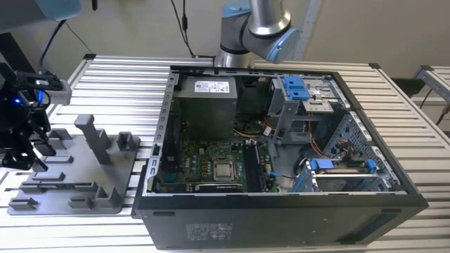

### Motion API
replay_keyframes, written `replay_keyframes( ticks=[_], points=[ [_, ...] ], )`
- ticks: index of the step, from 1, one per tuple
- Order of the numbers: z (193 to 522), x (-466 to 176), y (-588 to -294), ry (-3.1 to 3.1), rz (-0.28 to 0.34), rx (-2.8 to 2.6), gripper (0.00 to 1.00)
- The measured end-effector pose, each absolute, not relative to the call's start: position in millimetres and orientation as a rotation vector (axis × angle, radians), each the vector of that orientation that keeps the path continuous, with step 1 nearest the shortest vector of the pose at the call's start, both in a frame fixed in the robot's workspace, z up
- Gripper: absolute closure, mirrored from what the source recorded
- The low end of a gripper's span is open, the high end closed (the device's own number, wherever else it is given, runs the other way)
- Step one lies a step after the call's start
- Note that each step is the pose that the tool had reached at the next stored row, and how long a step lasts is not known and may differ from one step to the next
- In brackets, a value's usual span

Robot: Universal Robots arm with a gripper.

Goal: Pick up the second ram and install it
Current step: 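Pick up the second ram and move it above second insertion slot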

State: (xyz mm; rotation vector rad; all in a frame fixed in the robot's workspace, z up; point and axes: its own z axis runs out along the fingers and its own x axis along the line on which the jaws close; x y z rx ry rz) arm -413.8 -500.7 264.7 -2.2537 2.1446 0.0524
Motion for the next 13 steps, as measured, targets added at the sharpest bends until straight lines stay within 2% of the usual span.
replay_keyframes(
  ticks=[13],
  points=[
    [247.8,-413.8,-508.5,2.144,0.053,-2.254,0.58]
  ],
)
